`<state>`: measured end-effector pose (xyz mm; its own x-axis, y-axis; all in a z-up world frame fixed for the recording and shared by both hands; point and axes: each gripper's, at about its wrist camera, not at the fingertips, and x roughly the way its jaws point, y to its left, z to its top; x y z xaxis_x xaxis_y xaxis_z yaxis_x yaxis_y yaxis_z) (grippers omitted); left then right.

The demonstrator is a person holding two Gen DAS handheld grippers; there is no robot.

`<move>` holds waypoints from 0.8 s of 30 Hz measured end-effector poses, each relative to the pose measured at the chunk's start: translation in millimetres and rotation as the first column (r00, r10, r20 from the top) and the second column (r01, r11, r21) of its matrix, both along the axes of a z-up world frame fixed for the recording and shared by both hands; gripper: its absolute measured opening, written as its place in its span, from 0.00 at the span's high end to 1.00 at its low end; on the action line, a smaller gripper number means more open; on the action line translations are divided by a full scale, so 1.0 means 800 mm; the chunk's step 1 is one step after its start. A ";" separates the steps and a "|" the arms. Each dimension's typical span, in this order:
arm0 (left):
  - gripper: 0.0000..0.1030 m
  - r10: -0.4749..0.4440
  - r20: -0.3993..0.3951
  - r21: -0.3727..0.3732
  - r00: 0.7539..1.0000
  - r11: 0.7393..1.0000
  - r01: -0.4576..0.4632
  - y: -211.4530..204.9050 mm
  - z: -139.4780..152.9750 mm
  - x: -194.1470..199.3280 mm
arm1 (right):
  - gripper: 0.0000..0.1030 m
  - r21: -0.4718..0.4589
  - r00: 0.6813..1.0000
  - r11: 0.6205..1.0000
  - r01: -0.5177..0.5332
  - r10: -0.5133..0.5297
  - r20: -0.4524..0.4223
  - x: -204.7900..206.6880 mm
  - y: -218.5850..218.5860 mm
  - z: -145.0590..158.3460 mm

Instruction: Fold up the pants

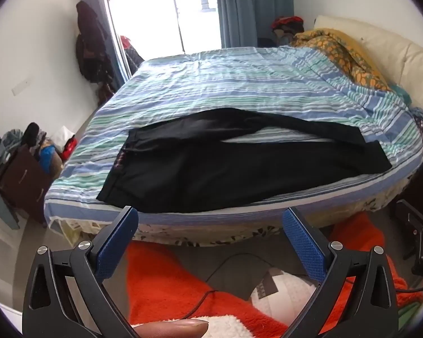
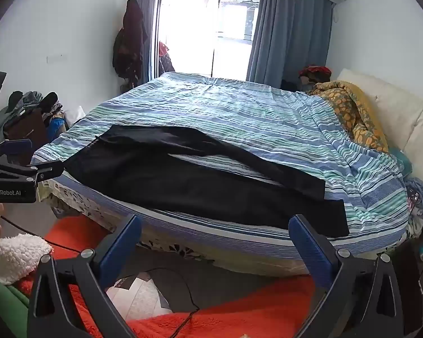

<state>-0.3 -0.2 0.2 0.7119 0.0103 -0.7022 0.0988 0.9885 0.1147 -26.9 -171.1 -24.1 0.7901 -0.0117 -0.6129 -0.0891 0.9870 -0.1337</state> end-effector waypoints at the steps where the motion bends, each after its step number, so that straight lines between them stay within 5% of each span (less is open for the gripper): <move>1: 0.01 0.001 -0.002 -0.002 1.000 1.000 -0.001 0.000 0.000 0.000 | 0.00 -0.002 1.000 1.000 0.001 -0.001 -0.001 0.000 0.000 0.000; 24: 0.01 -0.024 0.000 0.063 1.000 0.998 0.024 -0.013 -0.006 0.000 | 0.00 -0.010 1.000 1.000 0.016 -0.016 0.004 0.000 0.000 0.001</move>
<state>-0.7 -10.9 -4.4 0.7133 0.0369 -0.6999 0.1226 0.9766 0.1765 -26.8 -170.7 -23.2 0.7922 -0.0304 -0.6094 -0.0728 0.9869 -0.1438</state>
